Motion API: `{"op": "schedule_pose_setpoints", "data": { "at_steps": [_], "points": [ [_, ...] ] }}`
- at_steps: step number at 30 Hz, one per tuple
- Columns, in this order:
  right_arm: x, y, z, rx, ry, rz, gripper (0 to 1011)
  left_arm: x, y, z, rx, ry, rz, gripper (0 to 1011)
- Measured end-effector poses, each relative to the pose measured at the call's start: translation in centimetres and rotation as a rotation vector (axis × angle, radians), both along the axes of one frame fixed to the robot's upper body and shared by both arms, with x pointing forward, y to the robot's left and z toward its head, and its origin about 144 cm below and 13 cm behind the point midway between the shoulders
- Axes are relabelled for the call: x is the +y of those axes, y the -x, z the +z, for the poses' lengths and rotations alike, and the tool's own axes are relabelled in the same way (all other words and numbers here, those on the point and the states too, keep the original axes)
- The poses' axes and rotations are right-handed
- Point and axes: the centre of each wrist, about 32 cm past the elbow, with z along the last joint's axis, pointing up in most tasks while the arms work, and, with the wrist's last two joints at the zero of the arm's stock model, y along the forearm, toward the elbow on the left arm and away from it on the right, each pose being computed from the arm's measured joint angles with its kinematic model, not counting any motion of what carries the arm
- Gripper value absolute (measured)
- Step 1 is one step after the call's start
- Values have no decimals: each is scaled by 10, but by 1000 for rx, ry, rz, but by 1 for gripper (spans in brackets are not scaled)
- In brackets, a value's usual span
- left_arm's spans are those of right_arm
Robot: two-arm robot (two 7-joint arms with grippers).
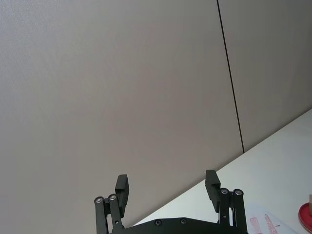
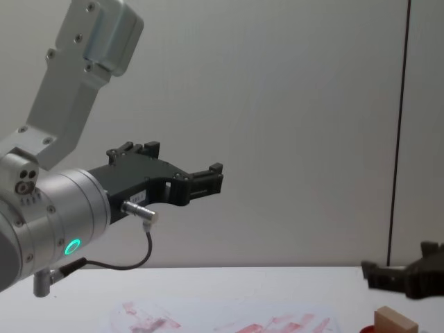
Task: Use the one hand to pick up the stamp and affix it onto the A4 paper.
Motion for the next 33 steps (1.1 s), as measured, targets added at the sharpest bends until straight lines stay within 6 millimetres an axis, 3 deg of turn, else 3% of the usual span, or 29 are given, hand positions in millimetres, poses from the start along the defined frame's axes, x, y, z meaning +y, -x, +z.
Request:
{"op": "schedule_pose_setpoints", "data": {
  "at_steps": [18,33],
  "points": [
    [11,-4,-19,92,70,-26,1001,0,0,0,0,0,0,1001],
    [13,-5,-24,109,85,-29,1001,0,0,0,0,0,0,1002]
  ]
}}
